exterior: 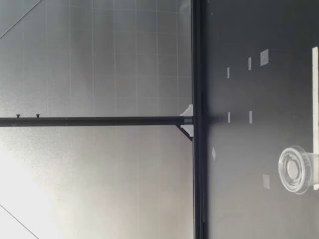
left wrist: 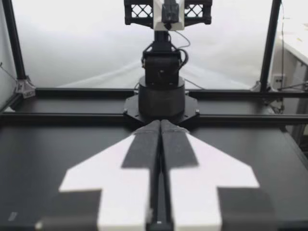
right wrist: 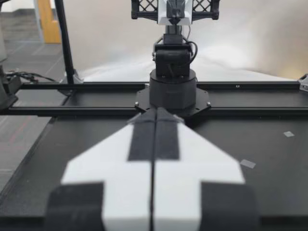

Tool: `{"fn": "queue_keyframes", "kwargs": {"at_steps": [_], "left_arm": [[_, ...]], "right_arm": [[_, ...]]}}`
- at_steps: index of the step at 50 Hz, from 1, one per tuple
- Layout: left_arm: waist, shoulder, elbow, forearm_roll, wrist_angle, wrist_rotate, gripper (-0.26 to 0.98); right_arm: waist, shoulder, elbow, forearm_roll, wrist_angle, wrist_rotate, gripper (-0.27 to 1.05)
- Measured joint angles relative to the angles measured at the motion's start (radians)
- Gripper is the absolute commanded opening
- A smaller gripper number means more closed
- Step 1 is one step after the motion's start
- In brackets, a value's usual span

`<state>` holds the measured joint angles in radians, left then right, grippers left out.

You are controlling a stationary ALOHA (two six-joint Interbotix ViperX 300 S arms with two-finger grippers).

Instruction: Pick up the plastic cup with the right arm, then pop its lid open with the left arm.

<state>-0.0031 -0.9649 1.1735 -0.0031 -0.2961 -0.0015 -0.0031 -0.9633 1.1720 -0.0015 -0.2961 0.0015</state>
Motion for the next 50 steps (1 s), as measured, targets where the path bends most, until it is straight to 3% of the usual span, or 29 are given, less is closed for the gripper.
{"fn": "queue_keyframes", "kwargs": {"at_steps": [5, 11, 19, 25, 41, 50], "left_arm": [[0.000, -0.015, 0.021, 0.000, 0.002, 0.006, -0.16], [0.002, 0.003, 0.021, -0.006, 0.021, 0.011, -0.17], [0.083, 0.110, -0.098, -0.028, 0.199, 0.003, -0.17], [0.091, 0.222, -0.150, -0.028, 0.238, 0.006, -0.17], [0.091, 0.479, -0.147, -0.055, 0.127, -0.060, -0.17], [0.064, 0.594, -0.149, -0.055, 0.091, -0.063, -0.17]], "right_arm": [[0.000, -0.008, 0.017, -0.002, 0.003, -0.002, -0.18], [-0.002, -0.003, 0.023, -0.002, 0.035, 0.005, -0.18], [-0.002, 0.100, -0.020, -0.002, 0.164, 0.006, -0.18], [-0.002, 0.239, -0.041, -0.002, 0.163, 0.006, -0.18], [-0.002, 0.626, -0.041, 0.041, -0.328, 0.012, -0.18], [-0.002, 0.828, -0.097, 0.080, -0.387, 0.038, -0.14]]}}
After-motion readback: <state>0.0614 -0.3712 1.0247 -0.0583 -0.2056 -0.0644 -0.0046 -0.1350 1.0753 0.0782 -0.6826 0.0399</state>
